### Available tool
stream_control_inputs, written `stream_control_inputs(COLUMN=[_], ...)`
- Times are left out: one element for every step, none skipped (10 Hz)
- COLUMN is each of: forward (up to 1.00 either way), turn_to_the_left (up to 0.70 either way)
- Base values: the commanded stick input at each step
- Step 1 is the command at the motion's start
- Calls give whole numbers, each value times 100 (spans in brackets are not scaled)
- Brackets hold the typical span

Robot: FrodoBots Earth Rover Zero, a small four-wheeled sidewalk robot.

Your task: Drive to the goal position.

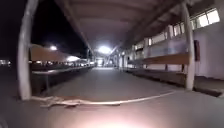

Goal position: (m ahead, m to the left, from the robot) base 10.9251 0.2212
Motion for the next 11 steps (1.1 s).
stream_control_inputs(forward=[100,100,100,100,100,100,100,100,100,100,100], turn_to_the_left=[-3,-3,-3,-3,-3,-3,-3,-3,-3,-3,-3])
